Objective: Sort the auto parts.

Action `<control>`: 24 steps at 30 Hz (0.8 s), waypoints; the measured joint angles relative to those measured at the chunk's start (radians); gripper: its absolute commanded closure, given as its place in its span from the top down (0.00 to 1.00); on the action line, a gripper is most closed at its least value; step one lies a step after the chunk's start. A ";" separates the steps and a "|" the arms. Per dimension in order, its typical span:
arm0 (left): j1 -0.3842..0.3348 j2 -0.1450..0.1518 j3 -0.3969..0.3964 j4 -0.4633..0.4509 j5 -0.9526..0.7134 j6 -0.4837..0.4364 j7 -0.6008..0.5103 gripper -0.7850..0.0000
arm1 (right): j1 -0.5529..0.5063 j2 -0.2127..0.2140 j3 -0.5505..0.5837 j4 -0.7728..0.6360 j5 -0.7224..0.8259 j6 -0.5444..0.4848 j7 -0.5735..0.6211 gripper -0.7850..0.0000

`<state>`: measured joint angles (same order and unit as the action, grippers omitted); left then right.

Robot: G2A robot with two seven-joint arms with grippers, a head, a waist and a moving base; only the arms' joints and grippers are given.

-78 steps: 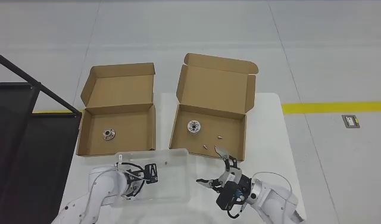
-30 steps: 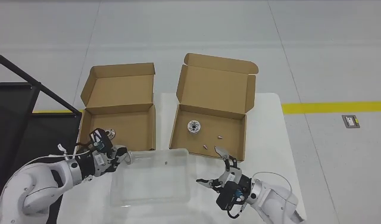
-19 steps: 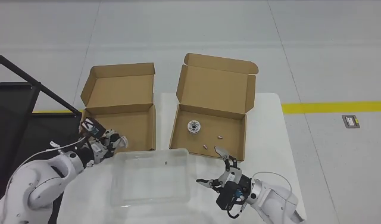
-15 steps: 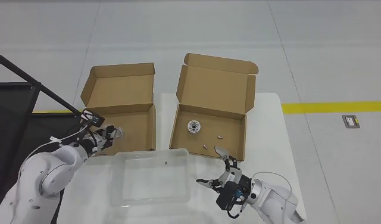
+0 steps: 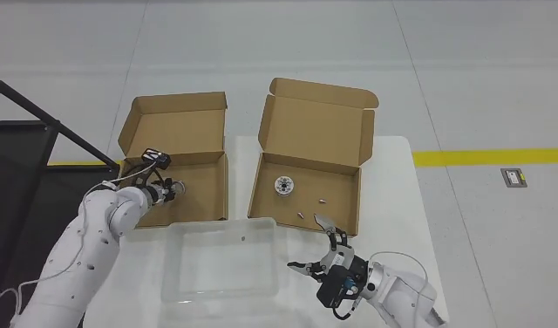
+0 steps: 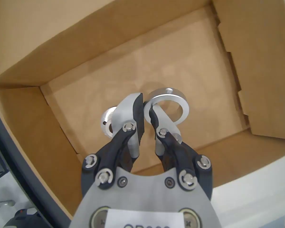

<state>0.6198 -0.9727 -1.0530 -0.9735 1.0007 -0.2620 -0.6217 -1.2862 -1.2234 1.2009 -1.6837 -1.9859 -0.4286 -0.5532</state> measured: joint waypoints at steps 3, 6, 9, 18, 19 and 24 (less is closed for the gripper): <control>-0.032 -0.017 0.033 0.058 0.002 -0.007 0.009 0.00 | 0.000 0.000 0.000 0.000 0.000 0.000 0.000 1.00; -0.058 -0.031 0.055 0.104 0.002 -0.020 0.005 0.12 | 0.000 0.000 0.000 0.000 0.000 0.000 0.000 1.00; -0.076 -0.043 0.070 0.139 0.003 -0.032 0.008 0.28 | 0.000 0.000 0.000 0.000 0.000 0.000 0.000 1.00; -0.089 -0.053 0.061 0.166 -0.003 -0.066 0.049 0.44 | 0.000 0.000 0.000 0.000 0.000 0.000 0.000 1.00; -0.086 -0.051 0.052 0.160 -0.010 -0.080 0.053 0.44 | 0.000 0.000 0.000 0.000 0.000 0.000 0.000 1.00; -0.052 -0.030 -0.006 0.092 -0.037 -0.144 0.068 0.44 | 0.000 0.000 0.000 0.000 0.000 0.000 0.000 1.00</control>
<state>0.5679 -1.0024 -1.0585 -0.8812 0.9642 -0.4057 -0.5538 -1.2862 -1.2234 1.2009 -1.6837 -1.9859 -0.4286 -0.5532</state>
